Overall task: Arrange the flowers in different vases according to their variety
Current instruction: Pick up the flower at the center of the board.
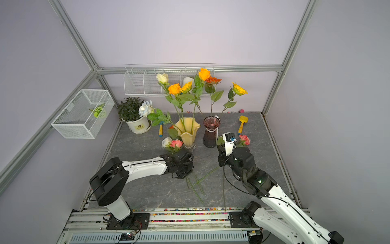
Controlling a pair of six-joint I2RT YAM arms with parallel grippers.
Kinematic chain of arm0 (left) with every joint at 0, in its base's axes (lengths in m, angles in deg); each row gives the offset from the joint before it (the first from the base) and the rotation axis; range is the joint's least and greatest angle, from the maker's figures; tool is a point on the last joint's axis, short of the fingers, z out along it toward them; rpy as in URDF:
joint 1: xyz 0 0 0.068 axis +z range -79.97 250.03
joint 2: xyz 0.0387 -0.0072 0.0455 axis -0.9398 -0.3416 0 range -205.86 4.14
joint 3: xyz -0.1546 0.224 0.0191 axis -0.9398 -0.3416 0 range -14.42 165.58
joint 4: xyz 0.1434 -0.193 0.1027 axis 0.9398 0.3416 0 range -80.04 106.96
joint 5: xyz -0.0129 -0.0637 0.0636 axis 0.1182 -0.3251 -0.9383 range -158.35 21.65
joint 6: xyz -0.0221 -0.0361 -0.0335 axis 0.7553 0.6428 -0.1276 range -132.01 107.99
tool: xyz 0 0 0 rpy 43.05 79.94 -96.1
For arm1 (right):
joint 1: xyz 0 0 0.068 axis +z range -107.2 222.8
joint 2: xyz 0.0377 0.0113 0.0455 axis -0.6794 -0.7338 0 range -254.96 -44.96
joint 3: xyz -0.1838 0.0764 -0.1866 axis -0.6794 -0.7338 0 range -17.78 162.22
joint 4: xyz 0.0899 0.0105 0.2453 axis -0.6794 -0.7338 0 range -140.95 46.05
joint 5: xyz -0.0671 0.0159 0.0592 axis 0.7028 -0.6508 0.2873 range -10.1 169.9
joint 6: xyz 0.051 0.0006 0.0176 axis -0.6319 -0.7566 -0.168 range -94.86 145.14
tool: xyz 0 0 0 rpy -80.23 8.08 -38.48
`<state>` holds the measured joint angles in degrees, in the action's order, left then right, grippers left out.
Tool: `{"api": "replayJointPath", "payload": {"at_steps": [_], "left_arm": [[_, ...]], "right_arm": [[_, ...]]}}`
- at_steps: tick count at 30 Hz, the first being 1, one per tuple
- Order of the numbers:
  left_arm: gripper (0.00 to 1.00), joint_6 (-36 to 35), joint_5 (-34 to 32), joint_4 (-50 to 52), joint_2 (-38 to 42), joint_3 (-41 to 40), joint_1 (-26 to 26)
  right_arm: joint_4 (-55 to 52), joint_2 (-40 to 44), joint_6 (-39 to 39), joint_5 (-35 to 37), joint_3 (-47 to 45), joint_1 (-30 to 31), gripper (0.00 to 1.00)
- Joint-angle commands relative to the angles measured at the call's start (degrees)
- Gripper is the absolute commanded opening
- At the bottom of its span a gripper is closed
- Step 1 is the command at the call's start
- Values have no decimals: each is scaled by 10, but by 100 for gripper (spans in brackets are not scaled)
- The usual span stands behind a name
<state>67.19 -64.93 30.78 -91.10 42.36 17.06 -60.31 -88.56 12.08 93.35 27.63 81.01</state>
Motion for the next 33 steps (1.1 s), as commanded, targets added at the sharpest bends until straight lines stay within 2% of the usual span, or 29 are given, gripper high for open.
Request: {"api": "replayJointPath", "payload": {"at_steps": [1,8,12,15,17,20,23,26,33], "left_arm": [[0,-27,-67,33,84,3,0],[0,-41,-137,-3,254,-72,0],[0,-52,-178,-31,327,-123,1],[0,-65,-193,-47,363,-141,4],[0,-76,-198,-51,379,-139,7],[0,-87,-200,-59,394,-136,9],[0,-88,-196,-62,401,-134,11],[0,-82,-187,-70,402,-139,12],[0,-61,-165,-101,400,-155,12]], "right_arm": [[1,4,-20,-6,-6,-1,23],[1,-3,-47,-22,1,-2,21],[-3,-11,-58,-33,4,-1,21],[-7,-29,-62,-77,4,-1,25],[-4,-49,-60,-137,-2,-1,38],[31,-86,-51,-236,-24,-1,63],[60,-140,-24,-334,-27,-1,73],[77,-206,12,-386,-8,-1,73],[77,-350,67,-380,71,-19,66]]}}
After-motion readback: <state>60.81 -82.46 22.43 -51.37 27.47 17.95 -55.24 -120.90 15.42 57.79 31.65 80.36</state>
